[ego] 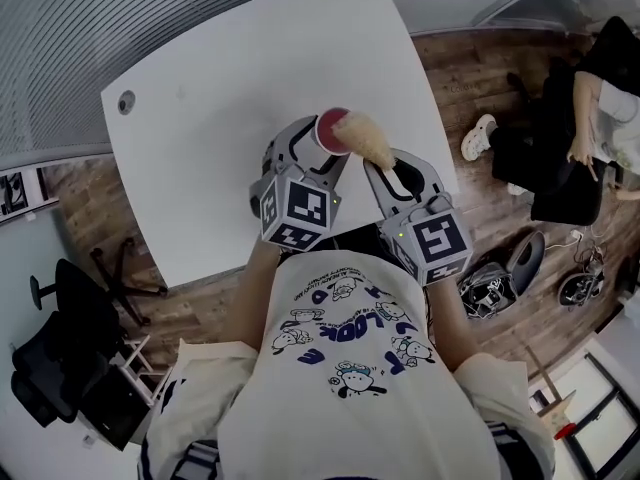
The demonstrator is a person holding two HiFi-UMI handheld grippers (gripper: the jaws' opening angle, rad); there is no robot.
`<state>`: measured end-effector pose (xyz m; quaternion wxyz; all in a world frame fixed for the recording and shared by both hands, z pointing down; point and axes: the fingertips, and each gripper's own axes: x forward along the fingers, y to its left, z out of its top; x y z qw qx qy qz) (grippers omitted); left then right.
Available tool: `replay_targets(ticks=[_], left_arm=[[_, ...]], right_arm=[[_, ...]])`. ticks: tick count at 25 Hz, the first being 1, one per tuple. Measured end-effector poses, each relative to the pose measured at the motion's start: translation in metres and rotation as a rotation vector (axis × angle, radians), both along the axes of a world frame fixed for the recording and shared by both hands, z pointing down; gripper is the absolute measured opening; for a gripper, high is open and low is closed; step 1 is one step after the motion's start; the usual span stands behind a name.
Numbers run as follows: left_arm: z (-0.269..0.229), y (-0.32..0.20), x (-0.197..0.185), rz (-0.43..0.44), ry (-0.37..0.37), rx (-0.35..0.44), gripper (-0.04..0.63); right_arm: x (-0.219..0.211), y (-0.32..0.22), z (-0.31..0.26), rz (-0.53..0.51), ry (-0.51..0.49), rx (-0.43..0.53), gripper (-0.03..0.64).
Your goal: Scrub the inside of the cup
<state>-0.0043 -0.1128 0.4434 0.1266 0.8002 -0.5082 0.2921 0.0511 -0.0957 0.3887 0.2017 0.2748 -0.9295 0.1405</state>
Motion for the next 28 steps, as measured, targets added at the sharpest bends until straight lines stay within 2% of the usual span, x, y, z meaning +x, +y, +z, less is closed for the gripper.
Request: replay_targets(ticks=[15, 21, 24, 28], left_arm=[[-0.006, 0.015, 0.007, 0.091, -0.137, 0.040, 0.299], [-0.013, 0.012, 0.007, 0.125, -0.275, 0.089, 0.299], [-0.019, 0.009, 0.006, 0.153, -0.356, 0.141, 0.298], [-0.031, 0.007, 0.006, 0.177, -0.447, 0.202, 0.298]], right_arm=[[0.008, 0.003, 0.004, -0.155, 0.042, -0.014, 0.077], [0.009, 0.003, 0.007, -0.233, 0.097, -0.081, 0.077], [0.009, 0.001, 0.006, -0.252, 0.114, -0.124, 0.075], [0.005, 0.002, -0.001, -0.267, 0.094, -0.201, 0.075]])
